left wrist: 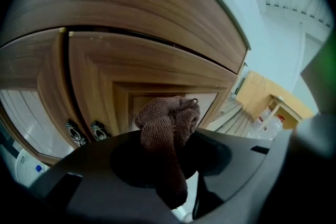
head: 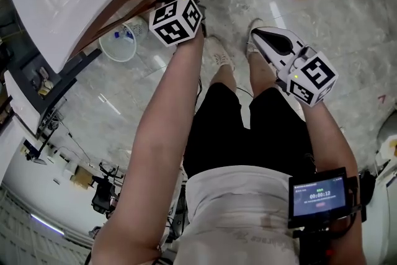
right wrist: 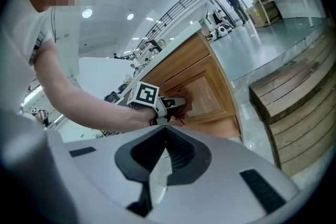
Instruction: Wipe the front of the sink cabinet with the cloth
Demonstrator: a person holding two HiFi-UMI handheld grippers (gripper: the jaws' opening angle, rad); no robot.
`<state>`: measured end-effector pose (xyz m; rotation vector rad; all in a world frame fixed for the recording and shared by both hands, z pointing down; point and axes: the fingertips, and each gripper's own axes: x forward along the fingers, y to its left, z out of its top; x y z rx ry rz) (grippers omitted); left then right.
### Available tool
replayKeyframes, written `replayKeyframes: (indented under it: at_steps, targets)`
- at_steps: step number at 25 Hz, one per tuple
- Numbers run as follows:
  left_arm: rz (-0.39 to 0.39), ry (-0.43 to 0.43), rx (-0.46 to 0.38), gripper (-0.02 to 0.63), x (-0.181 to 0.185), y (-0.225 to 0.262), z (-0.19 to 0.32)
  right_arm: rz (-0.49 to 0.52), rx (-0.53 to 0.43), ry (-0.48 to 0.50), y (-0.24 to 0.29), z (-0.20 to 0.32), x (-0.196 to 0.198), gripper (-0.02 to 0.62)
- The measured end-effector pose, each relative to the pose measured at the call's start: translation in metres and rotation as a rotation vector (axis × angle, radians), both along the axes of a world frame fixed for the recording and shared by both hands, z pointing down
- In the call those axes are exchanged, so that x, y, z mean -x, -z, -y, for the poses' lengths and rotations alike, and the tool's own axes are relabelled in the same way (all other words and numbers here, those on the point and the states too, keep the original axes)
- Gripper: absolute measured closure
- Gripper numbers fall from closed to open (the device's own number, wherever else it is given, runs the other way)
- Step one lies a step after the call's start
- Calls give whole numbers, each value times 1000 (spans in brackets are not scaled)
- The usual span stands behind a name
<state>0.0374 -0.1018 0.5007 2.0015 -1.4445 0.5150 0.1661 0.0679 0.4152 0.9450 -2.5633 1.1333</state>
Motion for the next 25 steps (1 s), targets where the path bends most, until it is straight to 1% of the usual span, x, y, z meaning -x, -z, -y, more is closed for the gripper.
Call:
replayKeyframes:
  at_steps: [3, 9, 13, 17, 19, 21, 23, 25]
  targets:
    - [-3, -27, 2, 439, -21, -3, 6, -1, 1, -10, -2, 11, -15, 583]
    - [-9, -117, -19, 439, -74, -4, 17, 3, 2, -26, -6, 21, -40, 583]
    - [-13, -139, -22, 439, -105, -15, 24, -2, 17, -39, -17, 22, -64, 583]
    - [8, -123, -25, 439, -112, -22, 26, -7, 32, -45, -24, 23, -75, 583]
    - [8, -135, -21, 439, -116, -26, 23, -11, 37, -47, -25, 24, -77, 583]
    - [-13, -178, -26, 439, -129, -26, 26, -15, 34, -55, -25, 27, -79, 583]
    - [-76, -227, -35, 437, -149, -23, 28, -20, 34, -60, -25, 28, -82, 583]
    - [-127, -242, -34, 437, -164, -23, 27, -25, 37, -57, -25, 26, -85, 583]
